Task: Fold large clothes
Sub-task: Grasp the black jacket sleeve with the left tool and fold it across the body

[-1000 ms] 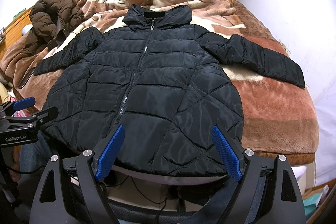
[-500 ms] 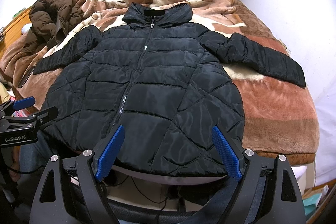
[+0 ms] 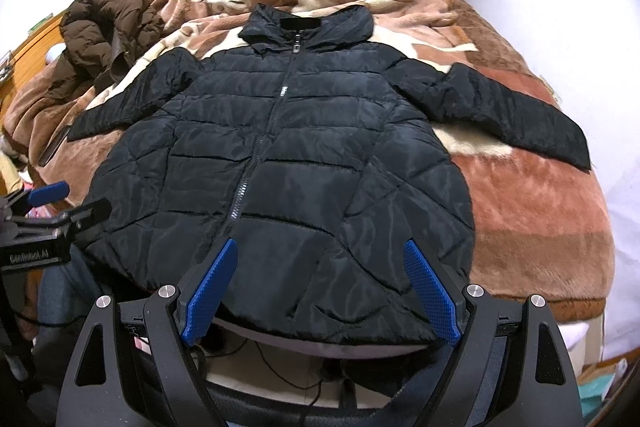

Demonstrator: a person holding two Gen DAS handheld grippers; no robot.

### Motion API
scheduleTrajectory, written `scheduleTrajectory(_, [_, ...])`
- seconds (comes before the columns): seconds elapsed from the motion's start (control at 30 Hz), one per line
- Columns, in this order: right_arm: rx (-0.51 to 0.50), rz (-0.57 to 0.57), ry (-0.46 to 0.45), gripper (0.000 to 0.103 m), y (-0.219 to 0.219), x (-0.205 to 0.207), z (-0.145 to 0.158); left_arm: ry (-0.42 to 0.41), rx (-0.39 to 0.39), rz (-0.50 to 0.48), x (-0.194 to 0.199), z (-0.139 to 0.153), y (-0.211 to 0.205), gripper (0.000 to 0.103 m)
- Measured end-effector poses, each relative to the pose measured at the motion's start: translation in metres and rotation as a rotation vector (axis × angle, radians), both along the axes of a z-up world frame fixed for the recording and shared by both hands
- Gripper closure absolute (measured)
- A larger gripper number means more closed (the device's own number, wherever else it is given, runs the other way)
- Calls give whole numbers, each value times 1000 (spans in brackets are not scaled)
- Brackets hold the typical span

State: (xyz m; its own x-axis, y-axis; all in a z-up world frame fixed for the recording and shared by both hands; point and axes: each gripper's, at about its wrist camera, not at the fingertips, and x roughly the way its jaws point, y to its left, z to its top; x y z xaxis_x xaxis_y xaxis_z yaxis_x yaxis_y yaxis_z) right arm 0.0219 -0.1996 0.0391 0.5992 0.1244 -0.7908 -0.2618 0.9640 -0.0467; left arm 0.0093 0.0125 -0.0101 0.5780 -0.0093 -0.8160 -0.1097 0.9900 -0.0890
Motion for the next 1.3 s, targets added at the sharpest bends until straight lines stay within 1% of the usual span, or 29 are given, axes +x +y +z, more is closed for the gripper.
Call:
scheduleTrajectory(0.17, [23,53,-39,18,15,26,3,-10,7,69,27,-1,44,0])
scheduleTrajectory(0.27, [25,84,-63,18,28,52,8,-12,-20,126,45,-5,77,0])
scheduleTrajectory(0.37, [24,116,-55,18,44,81,8,-19,-55,192,64,-12,115,0])
scheduleTrajectory(0.43, [1,136,-50,18,57,101,5,-15,-81,243,77,-19,140,0])
scheduleTrajectory(0.5, [-10,150,-44,18,68,117,0,-19,-70,300,89,-26,166,0])
scheduleTrajectory(0.53, [-10,157,-32,18,72,127,-4,-20,-57,329,95,-31,179,0])
scheduleTrajectory(0.57, [-13,160,-22,18,76,135,-7,-18,-59,355,101,-36,192,0])
scheduleTrajectory(0.63, [-32,173,-8,18,86,151,-17,-7,-105,389,112,-50,219,1])
scheduleTrajectory(0.77, [-68,181,32,18,100,181,-39,14,-137,479,132,-79,266,1])
scheduleTrajectory(0.9, [-87,180,60,18,106,203,-58,16,-199,570,144,-108,305,2])
scheduleTrajectory(1.07, [-103,165,95,18,104,222,-80,18,-279,694,152,-141,342,6])
scheduleTrajectory(1.13, [-107,155,104,18,101,227,-87,3,-285,712,156,-149,349,6])
scheduleTrajectory(1.17, [-108,149,110,18,100,230,-90,-7,-274,715,158,-150,350,7])
scheduleTrajectory(1.2, [-108,141,114,18,97,232,-92,-14,-257,716,161,-151,351,9])
scheduleTrajectory(1.23, [-108,135,116,18,96,234,-94,-14,-236,720,164,-151,351,14])
scheduleTrajectory(1.27, [-107,126,119,18,94,235,-96,-10,-221,725,167,-152,351,18])
scheduleTrajectory(1.3, [-108,120,122,18,92,236,-97,-8,-211,724,170,-152,352,26])
